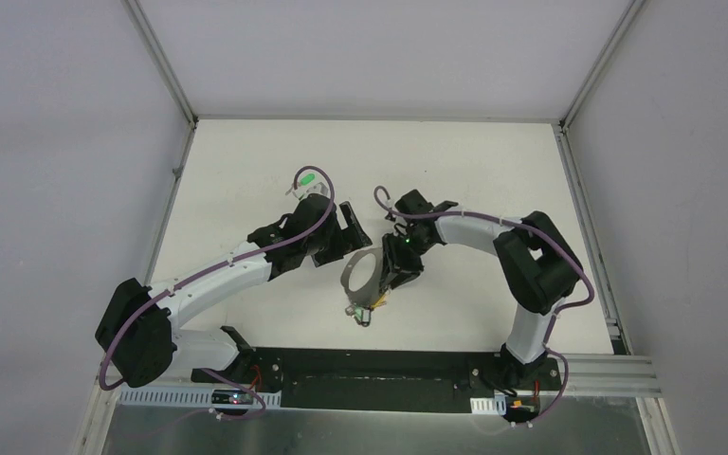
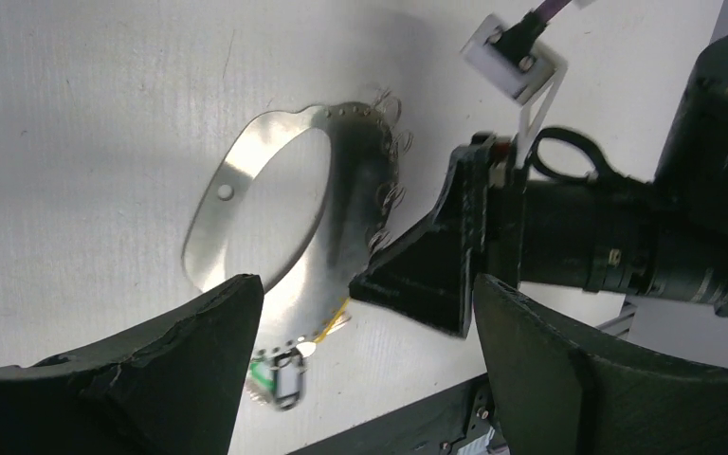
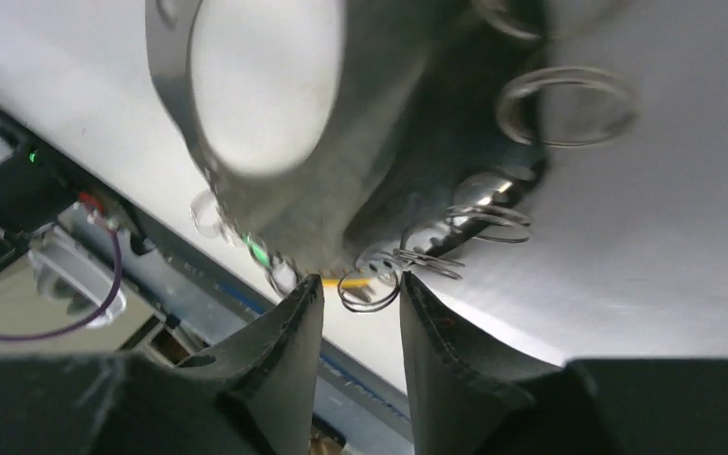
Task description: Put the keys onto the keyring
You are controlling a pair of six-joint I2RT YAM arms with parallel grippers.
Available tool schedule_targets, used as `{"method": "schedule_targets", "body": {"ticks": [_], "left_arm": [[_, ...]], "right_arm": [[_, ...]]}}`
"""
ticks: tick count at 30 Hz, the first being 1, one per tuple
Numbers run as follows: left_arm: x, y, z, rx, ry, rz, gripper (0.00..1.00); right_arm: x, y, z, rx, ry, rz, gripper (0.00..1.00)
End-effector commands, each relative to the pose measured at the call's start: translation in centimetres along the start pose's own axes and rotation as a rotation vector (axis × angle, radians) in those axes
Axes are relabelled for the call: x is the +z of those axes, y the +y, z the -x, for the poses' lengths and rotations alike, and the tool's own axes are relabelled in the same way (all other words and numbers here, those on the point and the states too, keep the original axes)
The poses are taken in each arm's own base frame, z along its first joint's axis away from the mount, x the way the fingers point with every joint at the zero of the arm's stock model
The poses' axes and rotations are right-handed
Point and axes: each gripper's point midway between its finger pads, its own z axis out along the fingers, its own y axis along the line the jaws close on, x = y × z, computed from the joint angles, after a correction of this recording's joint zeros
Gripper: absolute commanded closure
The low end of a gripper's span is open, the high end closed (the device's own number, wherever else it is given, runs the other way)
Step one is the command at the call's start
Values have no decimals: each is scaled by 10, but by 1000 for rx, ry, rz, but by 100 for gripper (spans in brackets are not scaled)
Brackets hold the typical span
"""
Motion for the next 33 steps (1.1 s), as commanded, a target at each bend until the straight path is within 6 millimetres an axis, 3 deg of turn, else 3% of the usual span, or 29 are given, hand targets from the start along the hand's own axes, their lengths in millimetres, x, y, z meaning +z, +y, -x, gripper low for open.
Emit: {"method": "schedule_targets", "body": {"ticks": [1, 6, 11, 16, 19, 23, 33], "left_arm": [[-9, -9, 14, 15, -53, -31, 16], [-10, -13, 13, 49, -45, -47, 16], [-6, -24, 3, 151, 25, -111, 19], [-1, -33, -15, 273, 133, -189, 22], [4, -31, -22, 272, 167, -188, 23], [4, -34, -15, 246, 136, -182, 22], [-22, -34, 8, 227, -4, -182, 21]], "right_arm": [[-7, 51, -23, -35, 5, 144, 62], [-27, 52, -23, -62, -69, 144, 61], [-53, 35, -14, -44, -134, 135, 61], [-59, 18, -14, -57, -145, 124, 62], [-52, 14, -18, -63, -132, 137, 62], [-34, 17, -19, -31, -104, 188, 63], [9, 15, -5, -14, -93, 124, 66]]}}
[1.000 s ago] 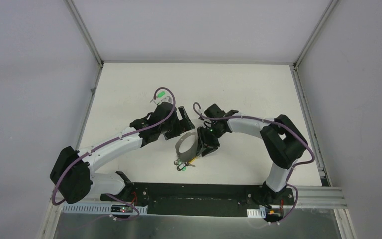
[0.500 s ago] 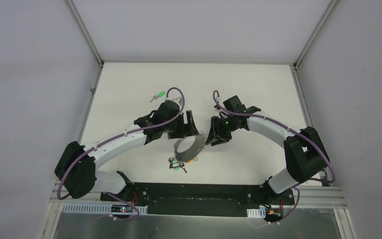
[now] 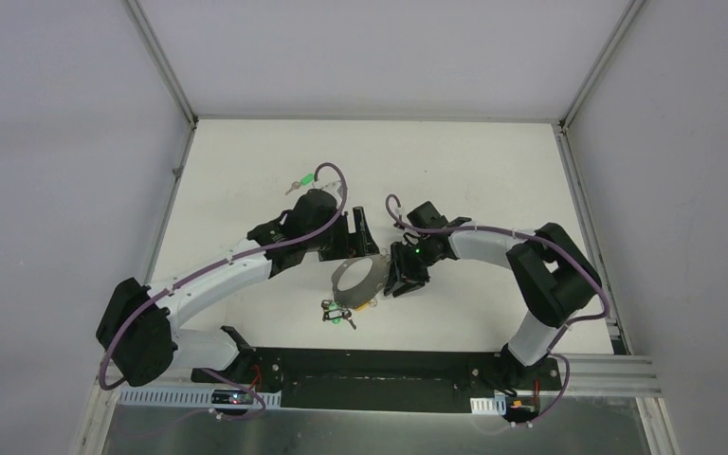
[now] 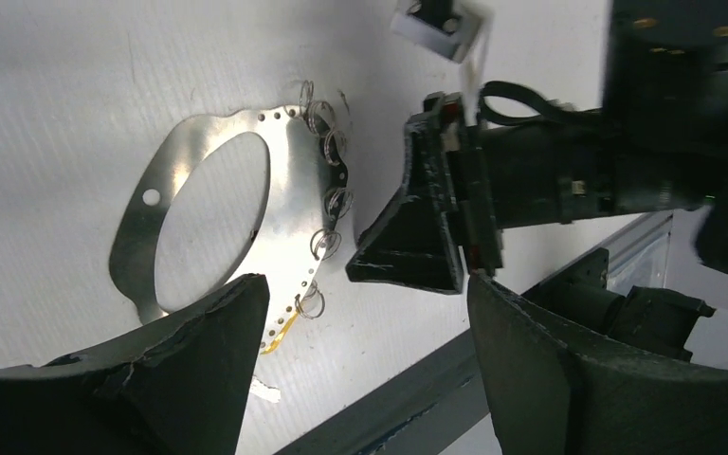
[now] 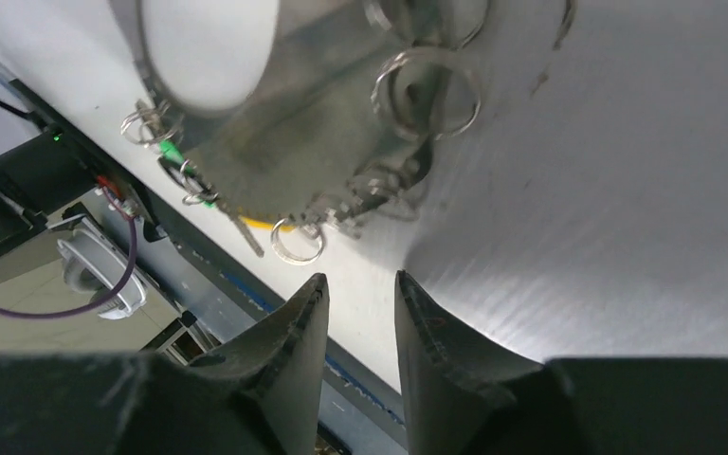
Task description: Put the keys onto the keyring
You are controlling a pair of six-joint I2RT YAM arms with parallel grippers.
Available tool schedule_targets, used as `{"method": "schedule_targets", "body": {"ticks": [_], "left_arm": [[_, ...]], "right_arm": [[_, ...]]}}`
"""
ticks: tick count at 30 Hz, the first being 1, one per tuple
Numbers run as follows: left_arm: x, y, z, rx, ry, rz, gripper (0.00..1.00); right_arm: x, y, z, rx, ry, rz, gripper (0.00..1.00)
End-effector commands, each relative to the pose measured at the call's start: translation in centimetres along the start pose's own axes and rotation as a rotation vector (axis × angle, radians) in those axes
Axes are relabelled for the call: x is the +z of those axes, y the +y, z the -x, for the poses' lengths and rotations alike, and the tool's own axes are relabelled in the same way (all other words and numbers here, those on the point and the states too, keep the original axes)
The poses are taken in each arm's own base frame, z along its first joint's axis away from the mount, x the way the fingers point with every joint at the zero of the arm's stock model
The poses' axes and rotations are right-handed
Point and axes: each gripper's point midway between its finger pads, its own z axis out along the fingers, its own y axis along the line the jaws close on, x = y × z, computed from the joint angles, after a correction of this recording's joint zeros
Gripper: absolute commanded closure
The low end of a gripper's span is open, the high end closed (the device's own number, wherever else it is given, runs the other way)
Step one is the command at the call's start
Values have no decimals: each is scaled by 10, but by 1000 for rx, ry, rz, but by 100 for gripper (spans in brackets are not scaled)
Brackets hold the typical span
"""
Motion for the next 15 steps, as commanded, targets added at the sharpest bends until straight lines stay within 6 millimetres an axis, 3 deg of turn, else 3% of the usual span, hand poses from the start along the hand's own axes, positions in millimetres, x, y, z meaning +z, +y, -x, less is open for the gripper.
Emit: {"method": "schedule_targets", "body": {"ticks": [1, 9, 11, 15], "left_arm": [[-23, -12, 29, 13, -143, -32, 21], [-31, -11, 33, 13, -187, -37, 19], [-30, -12, 32, 14, -181, -41, 19], [-27, -13, 31, 15, -170, -43, 19]], "right_arm": [[12, 6, 24, -10, -51, 3, 66], [24, 6, 28, -16, -36, -1, 66], [27, -3, 36, -20, -71, -55, 59], [27, -1, 38, -33, -73, -52, 59]]}}
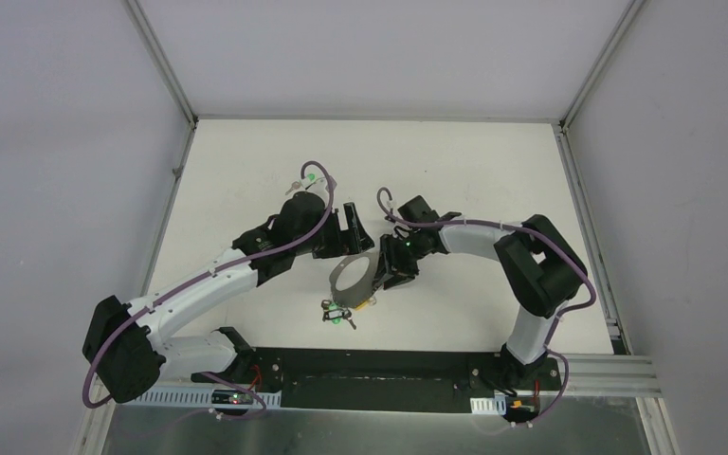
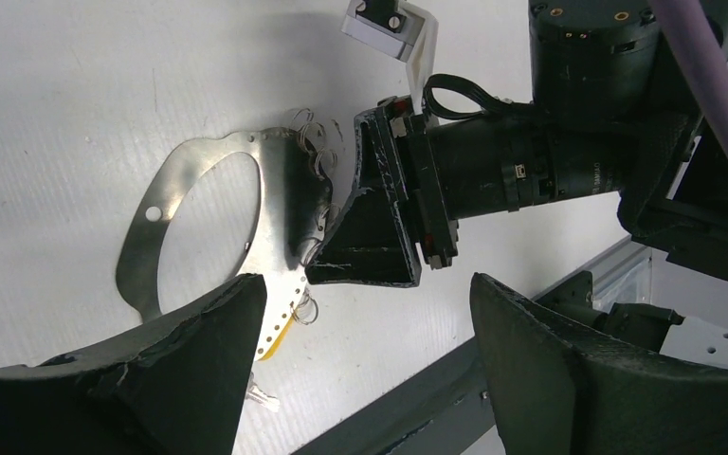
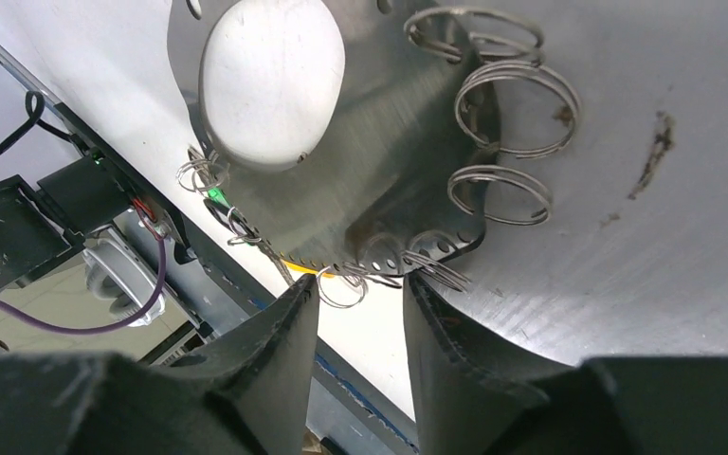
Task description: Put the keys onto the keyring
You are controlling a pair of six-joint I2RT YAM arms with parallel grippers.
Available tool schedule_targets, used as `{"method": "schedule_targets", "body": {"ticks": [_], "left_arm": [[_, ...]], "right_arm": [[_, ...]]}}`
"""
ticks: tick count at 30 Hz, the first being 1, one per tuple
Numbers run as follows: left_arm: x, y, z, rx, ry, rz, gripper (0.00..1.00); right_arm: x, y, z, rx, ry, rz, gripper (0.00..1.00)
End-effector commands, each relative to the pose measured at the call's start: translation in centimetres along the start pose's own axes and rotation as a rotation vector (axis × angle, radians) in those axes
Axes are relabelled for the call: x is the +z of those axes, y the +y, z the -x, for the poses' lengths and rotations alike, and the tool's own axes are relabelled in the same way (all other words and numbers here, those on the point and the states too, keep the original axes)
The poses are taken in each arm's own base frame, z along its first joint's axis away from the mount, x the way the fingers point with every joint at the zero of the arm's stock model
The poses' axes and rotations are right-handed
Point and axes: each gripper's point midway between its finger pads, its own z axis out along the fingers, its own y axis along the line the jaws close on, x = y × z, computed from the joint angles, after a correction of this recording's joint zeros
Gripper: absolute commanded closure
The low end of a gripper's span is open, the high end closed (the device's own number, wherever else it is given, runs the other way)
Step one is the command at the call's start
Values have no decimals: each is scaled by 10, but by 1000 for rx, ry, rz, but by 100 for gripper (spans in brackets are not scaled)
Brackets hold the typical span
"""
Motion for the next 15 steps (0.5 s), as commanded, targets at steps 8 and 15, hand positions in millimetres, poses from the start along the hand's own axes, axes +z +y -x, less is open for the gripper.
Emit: {"method": "schedule_targets", "body": {"ticks": [8, 15], "left_arm": [[4, -2, 6, 7, -29, -9, 19], [14, 3, -4, -1, 15, 4, 19]], "right_arm": [[-4, 9, 12, -122, -82, -24, 63], [-21, 23, 9, -160, -122, 18, 84]]}}
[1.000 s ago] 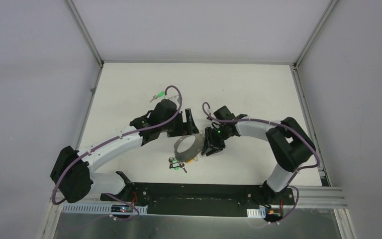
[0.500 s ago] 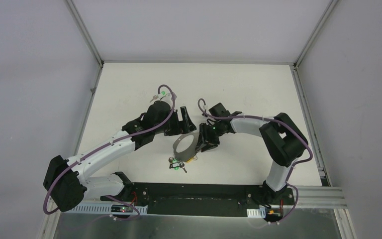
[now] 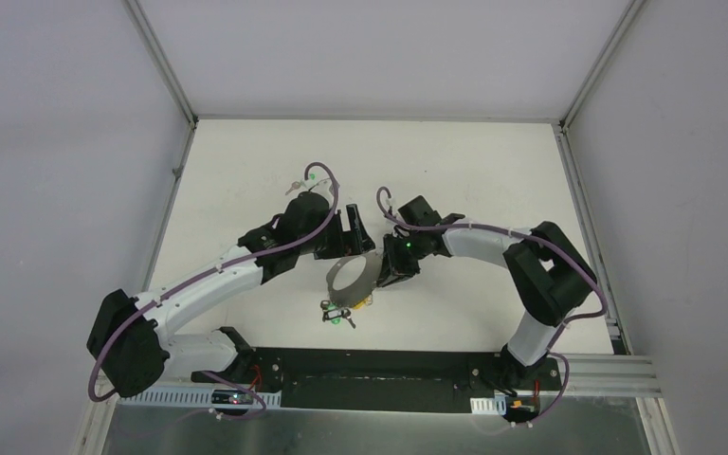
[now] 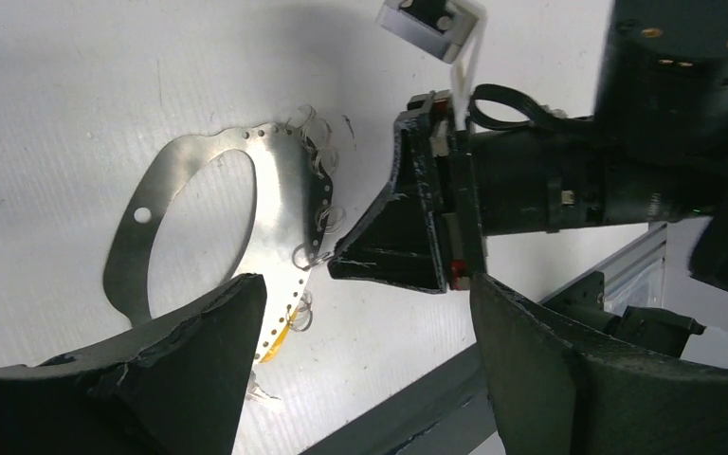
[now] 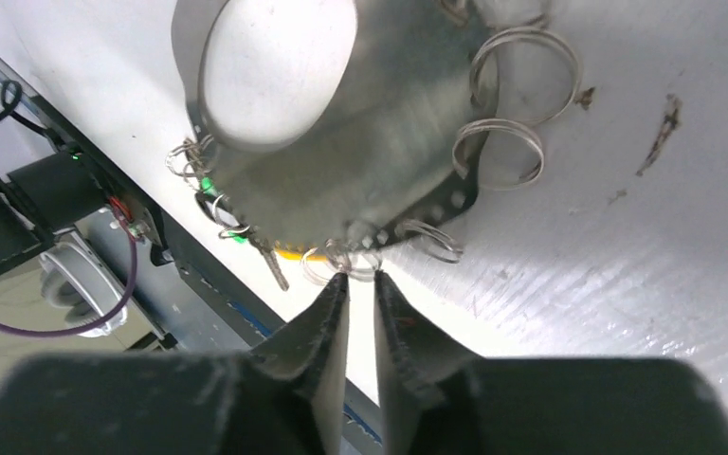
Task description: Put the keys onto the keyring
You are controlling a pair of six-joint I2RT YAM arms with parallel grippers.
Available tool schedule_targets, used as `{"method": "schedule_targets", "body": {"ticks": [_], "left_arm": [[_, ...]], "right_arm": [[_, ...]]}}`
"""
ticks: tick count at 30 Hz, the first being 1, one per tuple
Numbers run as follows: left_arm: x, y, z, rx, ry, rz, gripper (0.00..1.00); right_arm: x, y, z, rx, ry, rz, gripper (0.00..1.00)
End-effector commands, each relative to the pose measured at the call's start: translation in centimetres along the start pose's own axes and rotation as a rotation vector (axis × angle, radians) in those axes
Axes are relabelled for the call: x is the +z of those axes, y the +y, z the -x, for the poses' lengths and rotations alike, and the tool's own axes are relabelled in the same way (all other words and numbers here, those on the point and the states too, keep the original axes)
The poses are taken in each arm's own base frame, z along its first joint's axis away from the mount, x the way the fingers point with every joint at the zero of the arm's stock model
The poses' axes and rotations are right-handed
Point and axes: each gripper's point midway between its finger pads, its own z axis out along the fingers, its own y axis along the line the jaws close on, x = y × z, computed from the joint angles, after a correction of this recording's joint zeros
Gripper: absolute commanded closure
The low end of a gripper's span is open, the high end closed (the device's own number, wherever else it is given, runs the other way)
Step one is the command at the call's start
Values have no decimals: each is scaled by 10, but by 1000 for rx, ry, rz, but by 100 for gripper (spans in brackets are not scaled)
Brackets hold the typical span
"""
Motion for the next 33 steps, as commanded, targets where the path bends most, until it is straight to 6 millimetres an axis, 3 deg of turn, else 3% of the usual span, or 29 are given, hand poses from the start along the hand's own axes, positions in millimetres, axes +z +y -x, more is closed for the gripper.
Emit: {"method": "schedule_targets", "body": {"ticks": [1, 7, 12, 14, 16, 20, 26, 33], "left_arm": [[10, -1, -2, -3, 9, -11, 19], [22, 1, -13, -18, 72, -6, 20], [23, 3, -14, -28, 74, 5, 21], [22, 3, -14, -26, 74, 5, 20], [22, 5, -18, -20, 89, 8, 22], [25, 8, -36, -2, 178, -2, 27], [35, 7, -67, -3, 345, -49, 33], [44, 9, -69, 44, 365, -56, 44]], "right_arm": [[-19, 21, 10, -77, -84, 47, 88], [-25, 24, 9, -70, -106, 49, 90], [-24, 14, 7, -60, -90, 3, 80], [-21, 9, 5, -51, -61, -24, 71], [-17, 4, 3, -34, -37, -44, 70], [-14, 1, -1, 0, -18, -49, 70], [-20, -7, 1, 72, -53, -38, 79], [-21, -17, 7, 191, -108, 43, 80]]}}
